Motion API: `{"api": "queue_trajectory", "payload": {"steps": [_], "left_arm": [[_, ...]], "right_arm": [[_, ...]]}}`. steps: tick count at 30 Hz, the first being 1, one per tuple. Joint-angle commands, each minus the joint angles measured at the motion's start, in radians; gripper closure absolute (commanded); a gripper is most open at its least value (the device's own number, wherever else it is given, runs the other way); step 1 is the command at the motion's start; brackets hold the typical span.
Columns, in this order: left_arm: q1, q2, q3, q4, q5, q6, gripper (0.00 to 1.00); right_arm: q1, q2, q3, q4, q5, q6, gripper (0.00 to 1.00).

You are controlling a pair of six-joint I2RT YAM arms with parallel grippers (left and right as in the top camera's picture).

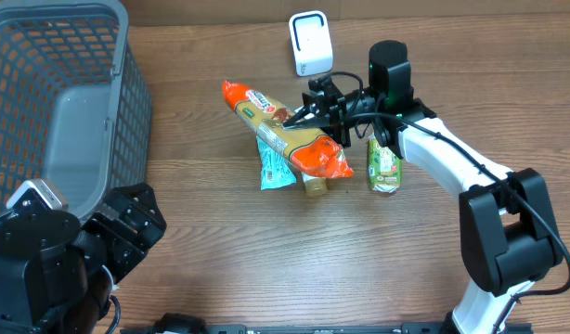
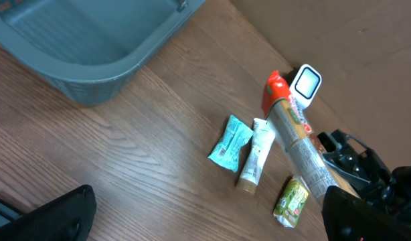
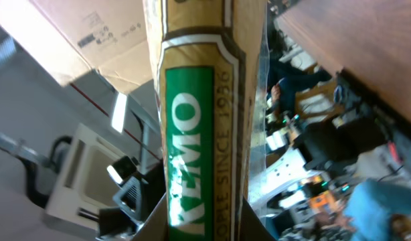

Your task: Scan the item barcode

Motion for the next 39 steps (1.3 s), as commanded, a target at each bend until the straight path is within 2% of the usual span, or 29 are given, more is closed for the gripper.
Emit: {"api": "queue_trajectory", "payload": {"steps": [1, 7, 18, 23, 31, 39], "left_arm": [[0.008, 0.002, 0.005, 0.001, 0.003, 0.015, 0.01], [0.008, 0.002, 0.005, 0.001, 0.003, 0.015, 0.00], [0.008, 0.002, 0.005, 0.001, 0.003, 0.015, 0.00], [0.008, 0.002, 0.005, 0.001, 0.003, 0.015, 0.00], [0.008, 0.002, 0.005, 0.001, 0.003, 0.015, 0.00], [0.008, 0.002, 0.005, 0.001, 0.003, 0.015, 0.00]], "right_arm": [[0.003, -0.038, 0.032, -0.038, -0.033, 0.043, 0.96], [0.003, -0.038, 0.032, -0.163, -0.033, 0.129, 0.96], [0.003, -0.038, 0.032, -0.161, -0.023, 0.235, 0.96], [0.005, -0.038, 0.032, -0.161, 0.097, 0.315, 0.96], [0.033, -0.038, 0.032, -0.208, 0.311, 0.320, 0.96], [0.043, -0.038, 0.032, -0.208, 0.300, 0.294, 0.96]]}}
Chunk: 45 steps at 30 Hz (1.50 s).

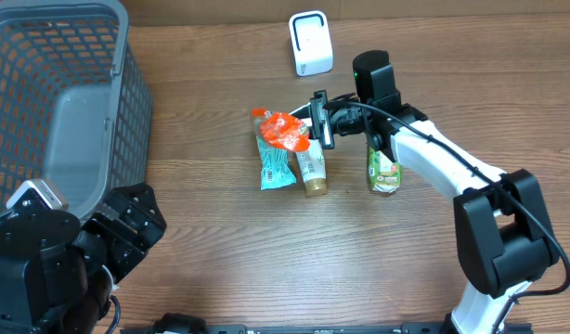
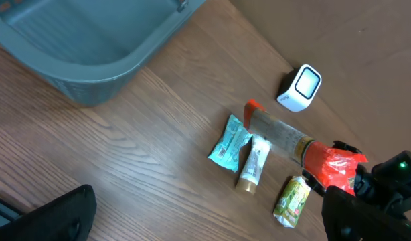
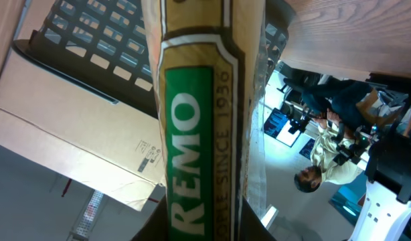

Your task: Scan the item barcode

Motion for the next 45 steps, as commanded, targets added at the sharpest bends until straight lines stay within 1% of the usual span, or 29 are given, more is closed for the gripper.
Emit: {"api": "queue_trajectory", "payload": {"steps": [1, 3, 6, 9, 14, 19, 23, 25, 27, 38, 45], "left_arm": [[0.008, 0.002, 0.005, 0.001, 0.003, 0.015, 0.00], [0.008, 0.002, 0.005, 0.001, 0.003, 0.015, 0.00], [0.008, 0.002, 0.005, 0.001, 0.003, 0.015, 0.00], [0.008, 0.002, 0.005, 0.001, 0.003, 0.015, 0.00], [0.008, 0.002, 0.005, 0.001, 0.003, 0.015, 0.00], [0.008, 0.002, 0.005, 0.001, 0.003, 0.015, 0.00], [0.008, 0.002, 0.005, 0.001, 0.003, 0.015, 0.00], [0.008, 0.002, 0.005, 0.001, 0.003, 0.015, 0.00], [0.008, 0.002, 0.005, 0.001, 0.003, 0.015, 0.01], [0.008, 0.002, 0.005, 0.001, 0.003, 0.015, 0.01], [0.008, 0.002, 0.005, 0.001, 0.003, 0.015, 0.00]], "right_arm": [[0.000, -0.038, 0.032, 0.021, -0.053, -0.011, 0.96], [0.000, -0.038, 0.032, 0.039, -0.083, -0.011, 0.96], [0.000, -0.038, 0.032, 0.132, -0.122, -0.045, 0.96], [0.000, -0.038, 0.032, 0.278, -0.155, -0.085, 0.96], [-0.001, -0.038, 0.032, 0.473, -0.195, -0.153, 0.96], [-0.001, -0.038, 0.032, 0.703, -0.290, -0.200, 0.96], [-0.001, -0.038, 0.032, 0.906, -0.372, -0.266, 0.96], [0.000, -0.038, 0.031, 0.971, -0.371, -0.300, 0.96], [0.000, -0.038, 0.031, 0.994, -0.372, -0.319, 0.97], [0.000, -0.038, 0.031, 0.993, -0.372, -0.601, 0.96], [0.000, -0.038, 0.031, 0.993, -0.372, -0.690, 0.96]]}}
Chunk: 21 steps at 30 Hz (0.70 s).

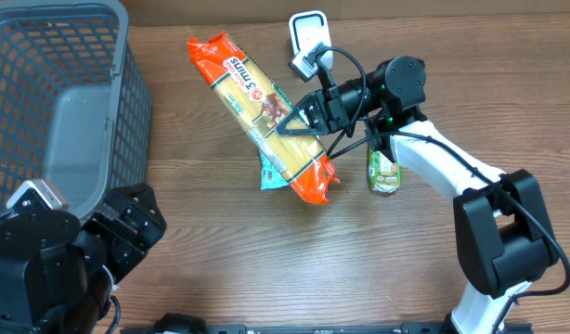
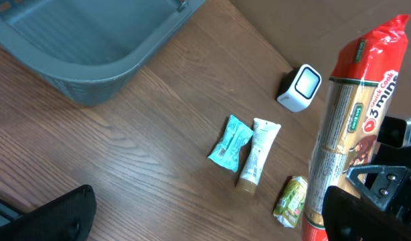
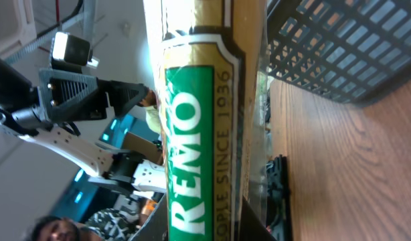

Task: Scan the item barcode
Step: 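Lower the spaghetti pack back onto the table center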

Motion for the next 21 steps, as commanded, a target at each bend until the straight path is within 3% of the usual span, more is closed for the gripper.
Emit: {"api": "queue_trajectory", "payload": {"steps": [1, 21], "left_arm": [[0.008, 0.002, 0.005, 0.001, 0.003, 0.015, 0.00], [0.008, 0.002, 0.005, 0.001, 0.003, 0.015, 0.00]], "right_arm": [[-0.002, -0.038, 0.031, 0.021, -0.032, -0.095, 0.96], [-0.002, -0.038, 0.031, 0.014, -0.032, -0.139, 0.96]]}}
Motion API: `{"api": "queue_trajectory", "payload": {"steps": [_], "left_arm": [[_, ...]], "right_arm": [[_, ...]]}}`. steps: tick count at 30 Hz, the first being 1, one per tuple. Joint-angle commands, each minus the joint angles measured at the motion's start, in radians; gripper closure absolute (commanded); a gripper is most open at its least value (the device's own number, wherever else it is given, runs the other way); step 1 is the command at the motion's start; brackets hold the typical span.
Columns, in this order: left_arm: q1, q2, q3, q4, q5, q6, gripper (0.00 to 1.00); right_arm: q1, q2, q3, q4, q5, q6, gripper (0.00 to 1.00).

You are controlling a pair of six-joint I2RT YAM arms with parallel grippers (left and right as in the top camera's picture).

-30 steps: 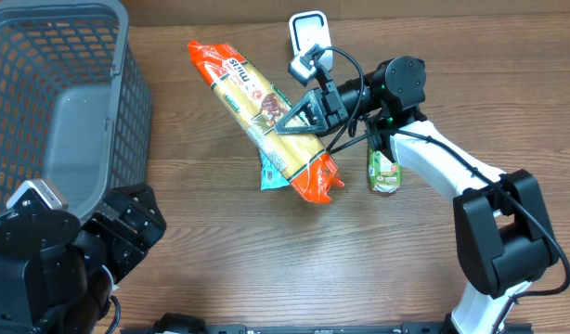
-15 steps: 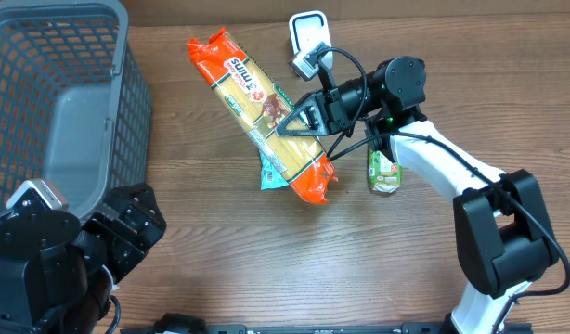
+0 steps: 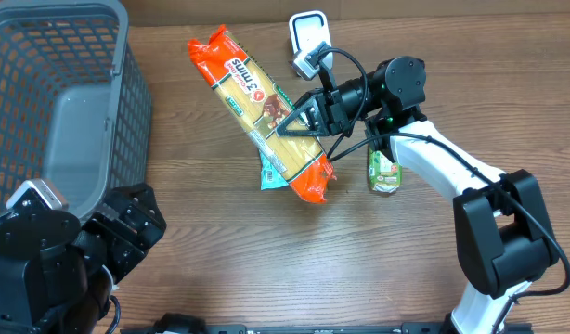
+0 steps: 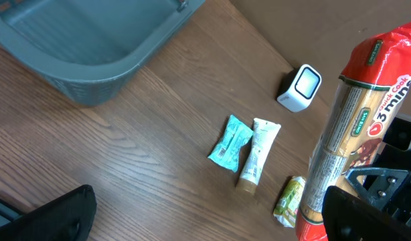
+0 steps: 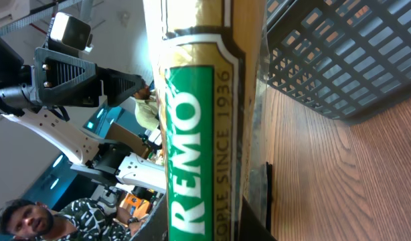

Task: Scan the item barcode
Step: 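Lower the spaghetti pack back onto the table center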

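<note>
A long spaghetti packet [image 3: 260,111], clear with orange-red ends and a green label, is held up over the table, slanting from upper left to lower right. My right gripper [image 3: 299,119] is shut on its middle; the packet [image 5: 205,120] fills the right wrist view and rises at the right of the left wrist view [image 4: 346,134]. The white barcode scanner [image 3: 309,42] stands at the table's far edge, just right of the packet's upper half. My left gripper [image 4: 205,221] rests open at the near left, its dark fingers [image 4: 51,214] wide apart and holding nothing.
A grey mesh basket [image 3: 58,102] stands at the left. On the table lie a teal sachet [image 4: 230,141], a white tube [image 4: 257,150] and a green pouch [image 3: 383,169], partly under the raised packet in the overhead view.
The spaghetti packet has tipped slightly, its top end a little nearer the scanner. My right gripper stays shut on it. The left arm has not moved.
My right gripper held the spaghetti packet low across the other items, below the scanner. Then the packet was turned end-on toward the overhead camera above the sachet and tube. Later it was raised and slanted beside the scanner, where it stays now.
</note>
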Motion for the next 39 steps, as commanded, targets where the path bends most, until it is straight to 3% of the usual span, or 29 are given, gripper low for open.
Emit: {"api": "queue_trajectory", "payload": {"steps": [1, 12, 18, 39], "left_arm": [[0.008, 0.002, 0.005, 0.001, 0.003, 0.015, 0.01], [0.008, 0.002, 0.005, 0.001, 0.003, 0.015, 0.00], [0.008, 0.002, 0.005, 0.001, 0.003, 0.015, 0.00], [0.008, 0.002, 0.005, 0.001, 0.003, 0.015, 0.00]], "right_arm": [[-0.002, -0.038, 0.031, 0.014, -0.032, -0.027, 0.96], [-0.003, -0.038, 0.031, -0.053, 0.057, -0.033, 0.96], [-0.003, -0.038, 0.031, -0.156, 0.179, -0.119, 0.96], [-0.099, -0.061, 0.034, -1.164, 0.823, -0.768, 0.96]]}}
